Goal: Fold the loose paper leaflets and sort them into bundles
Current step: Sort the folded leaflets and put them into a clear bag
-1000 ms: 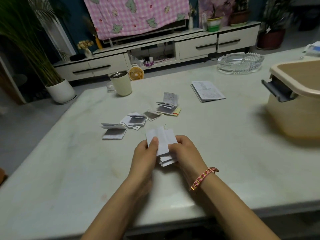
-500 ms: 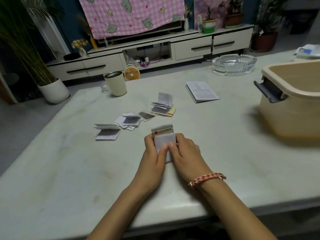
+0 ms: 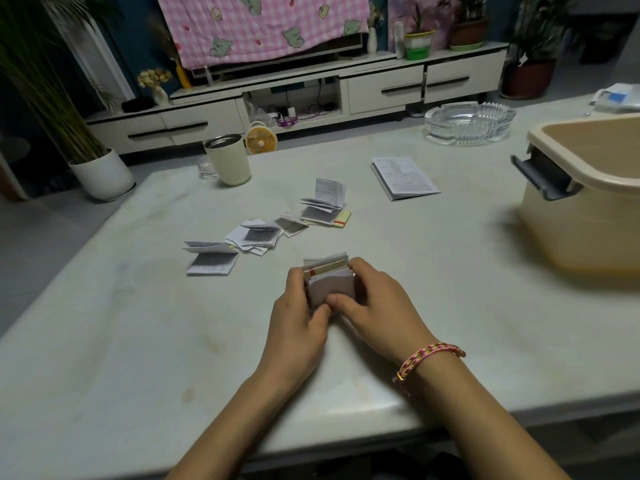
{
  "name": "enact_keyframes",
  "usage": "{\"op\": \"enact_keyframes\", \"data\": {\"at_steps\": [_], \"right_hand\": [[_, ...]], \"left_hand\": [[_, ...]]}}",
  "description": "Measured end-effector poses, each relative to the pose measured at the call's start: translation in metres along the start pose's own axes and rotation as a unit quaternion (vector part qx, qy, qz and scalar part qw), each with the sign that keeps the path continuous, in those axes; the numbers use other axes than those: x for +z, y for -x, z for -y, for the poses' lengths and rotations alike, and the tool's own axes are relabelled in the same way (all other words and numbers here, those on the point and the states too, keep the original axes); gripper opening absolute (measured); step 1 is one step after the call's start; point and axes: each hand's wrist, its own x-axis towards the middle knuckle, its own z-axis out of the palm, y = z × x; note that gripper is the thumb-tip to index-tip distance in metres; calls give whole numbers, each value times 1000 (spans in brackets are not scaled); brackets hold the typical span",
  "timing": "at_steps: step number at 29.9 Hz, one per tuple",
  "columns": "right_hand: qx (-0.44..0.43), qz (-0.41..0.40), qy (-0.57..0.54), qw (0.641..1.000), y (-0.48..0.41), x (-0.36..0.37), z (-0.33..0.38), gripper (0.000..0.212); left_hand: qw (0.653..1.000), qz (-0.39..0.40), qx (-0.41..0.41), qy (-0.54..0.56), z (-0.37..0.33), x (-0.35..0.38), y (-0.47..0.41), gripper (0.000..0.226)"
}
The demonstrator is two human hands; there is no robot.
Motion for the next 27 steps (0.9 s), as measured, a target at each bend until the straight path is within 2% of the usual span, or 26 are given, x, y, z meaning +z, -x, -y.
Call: {"op": "enact_keyframes", "data": {"at_steps": [4, 7, 9, 11, 13, 15, 16, 18, 20, 21, 23, 25, 27], "right_hand": [[7, -15, -50, 999, -3, 7, 2, 16], [26, -33, -87, 995, -5, 13, 3, 21], [51, -26, -124, 991, -9, 13, 4, 21], [65, -14, -155, 986, -12, 11, 4, 20], [75, -10, -175, 982, -13, 11, 3, 17], [81, -5, -181, 980, -13, 12, 4, 17], [83, -4, -182, 980, -13, 13, 4, 17], [85, -5, -186, 979, -12, 14, 5, 17], [88, -5, -188, 978, -10, 14, 5, 17], [90, -5, -189, 978, -11, 14, 6, 18], [92, -7, -193, 977, -12, 13, 6, 18], [88, -6, -206, 975, -14, 12, 8, 16], [101, -13, -262, 960, -18, 10, 9, 15]], "left_hand": [[1000, -14, -9, 1, -6, -9, -3, 24], [998, 49, 0, -33, -5, -30, -10, 32], [992, 47, 48, -103, 4, -54, -19, 35], [973, -8, 93, -213, 21, -79, -34, 40], [950, -35, 56, -307, 36, -101, -53, 50], [927, 0, -7, -374, 50, -115, -70, 61], [917, 21, -23, -398, 57, -119, -75, 59], [906, 48, -19, -419, 68, -125, -81, 40], [899, 33, 11, -436, 73, -129, -78, 12], [898, -1, 24, -438, 74, -131, -77, 9], [923, -82, 17, -375, 65, -135, -69, 12], [967, -135, -31, -212, 45, -132, -58, 10], [988, -100, -121, 1, 27, -118, -54, 20]]}}
